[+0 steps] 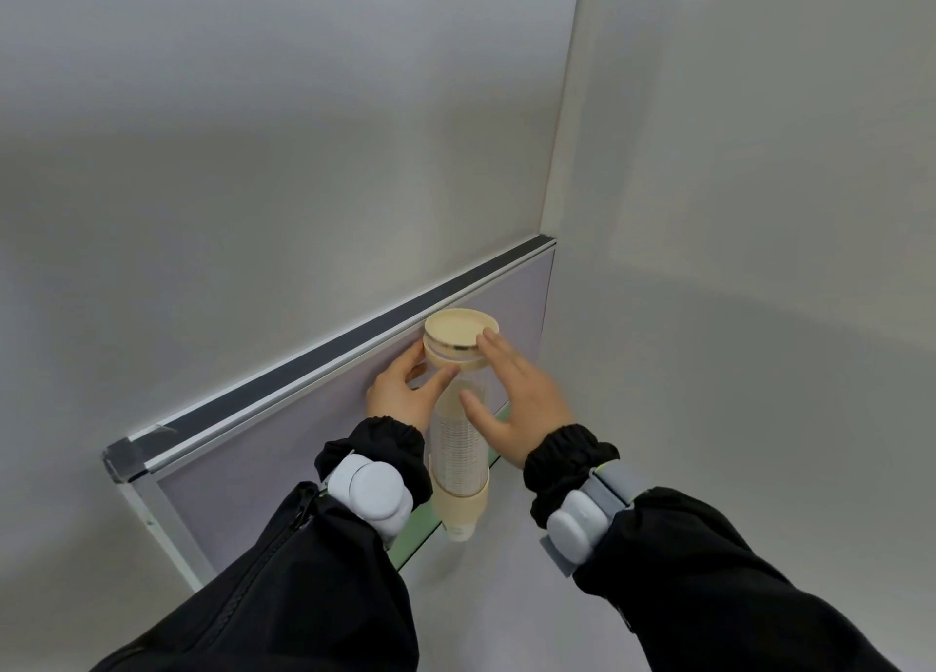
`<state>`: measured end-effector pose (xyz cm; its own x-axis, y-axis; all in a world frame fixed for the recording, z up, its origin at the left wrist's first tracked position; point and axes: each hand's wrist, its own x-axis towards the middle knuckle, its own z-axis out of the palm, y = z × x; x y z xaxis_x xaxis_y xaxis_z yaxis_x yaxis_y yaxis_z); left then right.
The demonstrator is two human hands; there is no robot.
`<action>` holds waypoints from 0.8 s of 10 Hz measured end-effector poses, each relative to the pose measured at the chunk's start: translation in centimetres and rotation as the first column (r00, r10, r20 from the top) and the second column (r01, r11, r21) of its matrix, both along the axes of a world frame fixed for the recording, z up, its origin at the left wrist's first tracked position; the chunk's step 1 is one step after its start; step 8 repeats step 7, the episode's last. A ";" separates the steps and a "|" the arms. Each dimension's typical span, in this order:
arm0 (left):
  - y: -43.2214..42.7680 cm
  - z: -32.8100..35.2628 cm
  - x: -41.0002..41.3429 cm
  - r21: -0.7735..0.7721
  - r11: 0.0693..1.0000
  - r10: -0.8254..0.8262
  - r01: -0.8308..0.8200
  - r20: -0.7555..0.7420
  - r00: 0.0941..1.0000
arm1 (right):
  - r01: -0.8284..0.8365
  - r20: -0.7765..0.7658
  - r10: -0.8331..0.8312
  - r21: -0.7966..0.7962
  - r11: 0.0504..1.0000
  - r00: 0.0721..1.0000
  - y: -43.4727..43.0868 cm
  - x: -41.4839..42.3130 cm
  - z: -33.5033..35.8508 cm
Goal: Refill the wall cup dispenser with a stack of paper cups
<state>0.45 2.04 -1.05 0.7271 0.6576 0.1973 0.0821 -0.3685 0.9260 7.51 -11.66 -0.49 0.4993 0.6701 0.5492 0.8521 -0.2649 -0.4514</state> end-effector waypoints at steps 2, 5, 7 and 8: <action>-0.1 0.0 -0.1 0.005 1.000 -0.008 0.008 0.002 1.000 | 0.030 0.050 -0.027 -0.042 0.999 0.998 -0.3 -0.3 0.0; -0.1 0.6 -0.5 0.011 1.000 0.010 -0.010 -0.019 1.000 | 0.055 -0.020 -0.056 -0.060 0.997 0.998 -0.4 -0.7 0.1; -1.6 3.8 -0.3 -0.010 0.991 0.137 -0.136 0.085 0.987 | 0.107 -0.176 -0.106 -0.005 0.994 0.979 -2.6 -0.6 3.7; -1.6 3.8 -0.3 -0.010 0.991 0.137 -0.136 0.085 0.987 | 0.107 -0.176 -0.106 -0.005 0.994 0.979 -2.6 -0.6 3.7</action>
